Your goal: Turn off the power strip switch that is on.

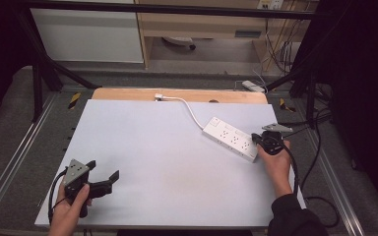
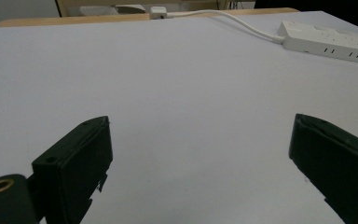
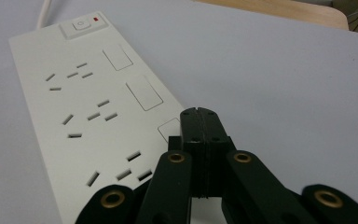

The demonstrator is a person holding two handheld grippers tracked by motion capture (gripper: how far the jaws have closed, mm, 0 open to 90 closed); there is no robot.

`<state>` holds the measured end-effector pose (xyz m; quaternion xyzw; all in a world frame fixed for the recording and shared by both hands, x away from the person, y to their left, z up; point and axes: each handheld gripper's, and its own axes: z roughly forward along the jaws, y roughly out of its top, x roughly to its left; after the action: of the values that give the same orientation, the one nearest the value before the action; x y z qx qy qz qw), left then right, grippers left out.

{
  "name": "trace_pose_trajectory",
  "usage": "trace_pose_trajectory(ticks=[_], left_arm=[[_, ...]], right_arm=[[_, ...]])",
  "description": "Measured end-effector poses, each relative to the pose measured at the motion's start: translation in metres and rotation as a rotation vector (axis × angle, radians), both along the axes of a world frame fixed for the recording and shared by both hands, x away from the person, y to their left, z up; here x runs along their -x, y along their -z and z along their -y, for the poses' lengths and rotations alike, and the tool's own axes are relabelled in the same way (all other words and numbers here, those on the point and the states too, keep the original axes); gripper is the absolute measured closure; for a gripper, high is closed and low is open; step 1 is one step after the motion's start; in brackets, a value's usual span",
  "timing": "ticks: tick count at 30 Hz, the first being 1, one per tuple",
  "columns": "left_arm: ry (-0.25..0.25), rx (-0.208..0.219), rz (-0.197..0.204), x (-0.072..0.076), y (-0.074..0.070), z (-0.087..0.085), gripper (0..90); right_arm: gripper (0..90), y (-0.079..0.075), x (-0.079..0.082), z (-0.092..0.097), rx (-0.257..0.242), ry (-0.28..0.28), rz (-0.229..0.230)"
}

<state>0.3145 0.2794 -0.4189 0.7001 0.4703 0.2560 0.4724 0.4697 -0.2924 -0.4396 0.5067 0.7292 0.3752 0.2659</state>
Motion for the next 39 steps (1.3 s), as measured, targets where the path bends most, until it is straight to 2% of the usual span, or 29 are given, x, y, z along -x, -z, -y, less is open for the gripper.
trace_pose_trajectory(ticks=[17,30,39], left_arm=[[0.005,-0.002,-0.004,0.0000,0.0004,0.0004,6.2],[0.009,-0.009,-0.006,-0.0001,0.0007,0.0009,6.3],[0.009,-0.009,-0.007,0.0000,0.0008,0.0010,6.3]], right_arm=[[90.0,0.0025,0.0029,-0.0049,0.030,-0.002,0.029],[90.0,0.0043,0.0024,-0.0023,0.011,-0.004,0.039],[90.0,0.0045,0.0028,-0.0024,0.016,-0.007,0.042]])
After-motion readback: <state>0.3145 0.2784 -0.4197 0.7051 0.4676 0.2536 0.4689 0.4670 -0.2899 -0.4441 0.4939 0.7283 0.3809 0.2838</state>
